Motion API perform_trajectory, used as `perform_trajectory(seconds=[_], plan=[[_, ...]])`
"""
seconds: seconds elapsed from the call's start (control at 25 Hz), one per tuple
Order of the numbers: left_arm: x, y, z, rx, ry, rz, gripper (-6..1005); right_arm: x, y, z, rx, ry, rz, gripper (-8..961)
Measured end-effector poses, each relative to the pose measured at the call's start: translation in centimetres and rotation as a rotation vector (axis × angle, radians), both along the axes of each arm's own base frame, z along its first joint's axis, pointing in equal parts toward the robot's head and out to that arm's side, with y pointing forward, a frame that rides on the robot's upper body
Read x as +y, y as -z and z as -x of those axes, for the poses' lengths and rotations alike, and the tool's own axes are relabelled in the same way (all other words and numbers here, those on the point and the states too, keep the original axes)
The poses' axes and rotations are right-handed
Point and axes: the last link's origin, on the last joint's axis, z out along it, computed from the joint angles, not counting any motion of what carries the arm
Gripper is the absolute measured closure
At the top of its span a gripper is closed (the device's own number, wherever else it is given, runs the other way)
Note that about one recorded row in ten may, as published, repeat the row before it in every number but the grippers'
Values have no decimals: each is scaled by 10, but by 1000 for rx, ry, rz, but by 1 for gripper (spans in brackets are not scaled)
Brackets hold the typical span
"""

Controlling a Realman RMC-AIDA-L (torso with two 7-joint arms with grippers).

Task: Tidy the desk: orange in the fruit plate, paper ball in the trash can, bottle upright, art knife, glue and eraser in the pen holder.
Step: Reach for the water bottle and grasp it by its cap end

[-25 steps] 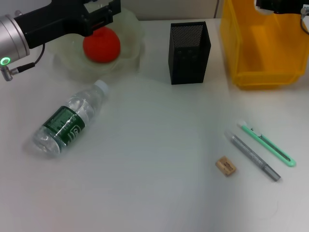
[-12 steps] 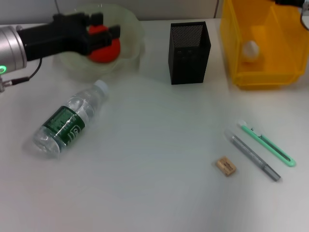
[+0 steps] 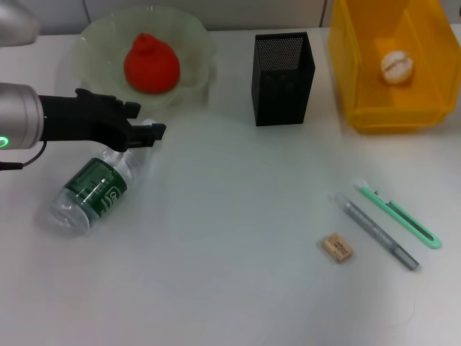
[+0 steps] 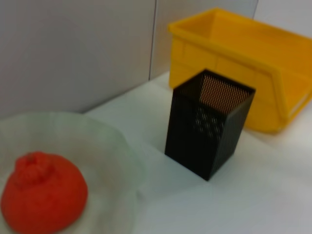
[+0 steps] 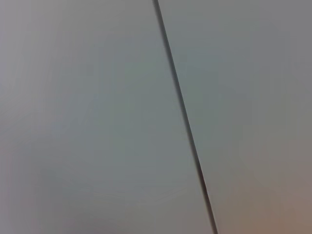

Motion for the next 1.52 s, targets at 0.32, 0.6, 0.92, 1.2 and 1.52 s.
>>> perform_trajectory(seconds=[0.32, 0.6, 0.92, 1.2, 1.52], plan=[[15, 21, -24, 95, 50, -2, 424, -8, -2, -2, 10, -21, 9, 255], [29, 39, -34, 241, 39, -1, 424, -22, -8, -21, 47, 7, -22, 257], [31, 48, -35, 335, 67, 4, 424, -30, -7, -27, 39, -4, -13, 255], [35, 63, -23, 438, 76, -11, 424, -33, -5, -29, 42, -7, -3, 255], [39, 64, -22, 442, 86, -40, 425, -37, -5, -33, 57, 1, -1, 256]])
